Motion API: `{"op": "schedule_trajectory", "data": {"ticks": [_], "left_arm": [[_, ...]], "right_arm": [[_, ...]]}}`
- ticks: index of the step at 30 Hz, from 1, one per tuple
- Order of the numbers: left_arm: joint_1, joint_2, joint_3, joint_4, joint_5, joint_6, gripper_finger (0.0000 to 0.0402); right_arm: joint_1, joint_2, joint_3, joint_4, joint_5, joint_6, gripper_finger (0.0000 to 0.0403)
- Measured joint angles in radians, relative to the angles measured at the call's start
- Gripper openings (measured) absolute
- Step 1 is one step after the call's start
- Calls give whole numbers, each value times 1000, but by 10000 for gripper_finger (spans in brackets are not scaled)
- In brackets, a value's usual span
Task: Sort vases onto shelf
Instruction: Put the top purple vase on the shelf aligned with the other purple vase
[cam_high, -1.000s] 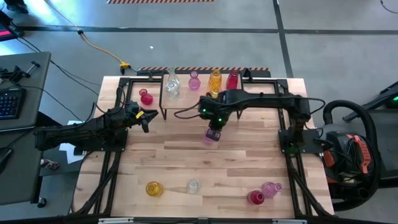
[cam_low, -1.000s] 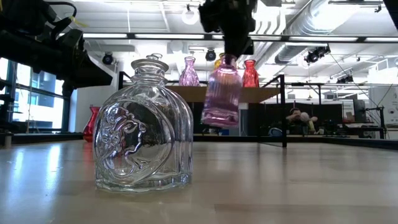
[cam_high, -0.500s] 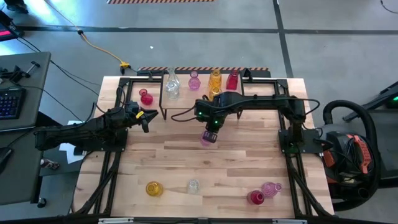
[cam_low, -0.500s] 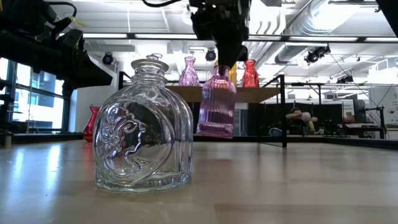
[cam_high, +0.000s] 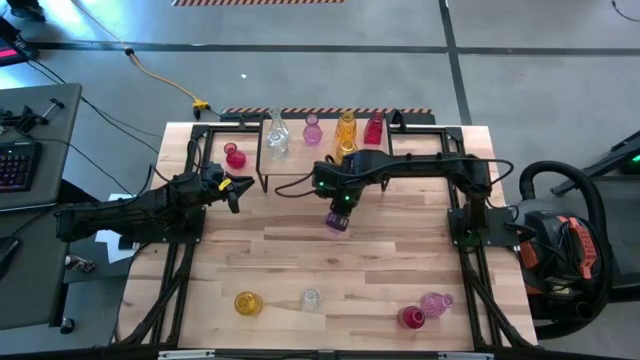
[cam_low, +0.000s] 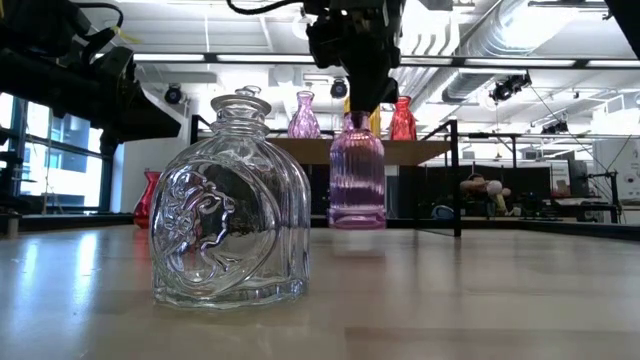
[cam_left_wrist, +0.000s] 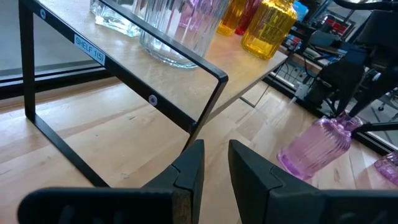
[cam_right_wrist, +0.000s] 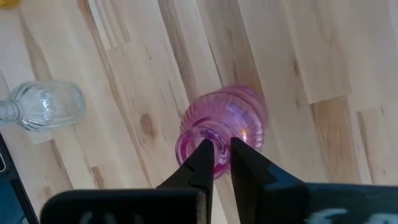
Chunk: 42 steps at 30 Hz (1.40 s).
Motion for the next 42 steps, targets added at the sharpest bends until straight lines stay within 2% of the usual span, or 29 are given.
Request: {"op": "schedule_trajectory", "data": {"ticks": [8,17,23,27,31,34,38,42], "left_arm": [[0,0,0,0,0,0,65],[0,0,0,0,0,0,65],[0,0,0,0,0,0,65],[0,0,0,0,0,0,65],[0,0,0,0,0,0,65],[0,0,0,0,0,0,65],[0,0,0,0,0,0,65],[0,0,0,0,0,0,65]], "right_arm": [[-5,35,0,5,-52,-8,46],[-14,27,7,-3,-56,-15,61],[-22,25,101,-101,-11,-71,104],[-42,-12,171,-184,9,-139,111],[-71,-154,131,-144,77,-157,101],[-90,-317,37,-58,146,-142,86],[-105,-578,-162,76,212,-134,72],[-106,-834,-400,223,229,-109,69]]}}
